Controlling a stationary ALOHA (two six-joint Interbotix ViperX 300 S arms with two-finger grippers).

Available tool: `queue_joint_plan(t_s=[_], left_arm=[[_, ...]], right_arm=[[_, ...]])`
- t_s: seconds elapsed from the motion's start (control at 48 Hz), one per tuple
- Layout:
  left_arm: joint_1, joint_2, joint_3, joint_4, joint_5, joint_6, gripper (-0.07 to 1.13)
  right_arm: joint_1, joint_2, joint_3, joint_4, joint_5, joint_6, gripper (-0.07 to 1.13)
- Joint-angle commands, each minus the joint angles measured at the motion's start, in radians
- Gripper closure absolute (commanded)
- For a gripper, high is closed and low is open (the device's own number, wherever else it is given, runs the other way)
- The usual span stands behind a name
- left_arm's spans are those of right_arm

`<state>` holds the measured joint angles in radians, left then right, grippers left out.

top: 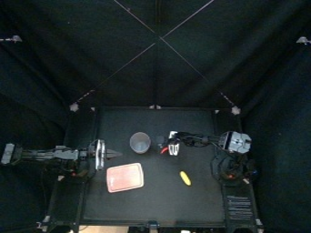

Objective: Pick the red chile then place it in the grey bowl
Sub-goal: Place red chile in the grey bowl

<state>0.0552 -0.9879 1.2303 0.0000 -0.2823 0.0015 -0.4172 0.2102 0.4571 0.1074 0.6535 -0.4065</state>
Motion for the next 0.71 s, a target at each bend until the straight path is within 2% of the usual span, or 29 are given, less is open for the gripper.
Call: queue_joint_plan(t_s=[0.021, 0.458, 0.708], left_arm=[[0.002, 0.003, -0.012, 0.002, -0.003, 0.000, 1.09], [0.002, 0.002, -0.012, 0.003, -0.005, 0.000, 1.09], [0.000, -0.003, -0.012, 0.003, -0.005, 0.000, 1.10]], right_arm=[[-0.005, -0.020, -0.008, 0.011, -0.009, -0.003, 0.46], [0.018, -0.244, -0.097, 0.061, -0.018, 0.002, 0.46], [0.080, -0.210, -0.213, 0.075, -0.089, 0.000, 0.46]])
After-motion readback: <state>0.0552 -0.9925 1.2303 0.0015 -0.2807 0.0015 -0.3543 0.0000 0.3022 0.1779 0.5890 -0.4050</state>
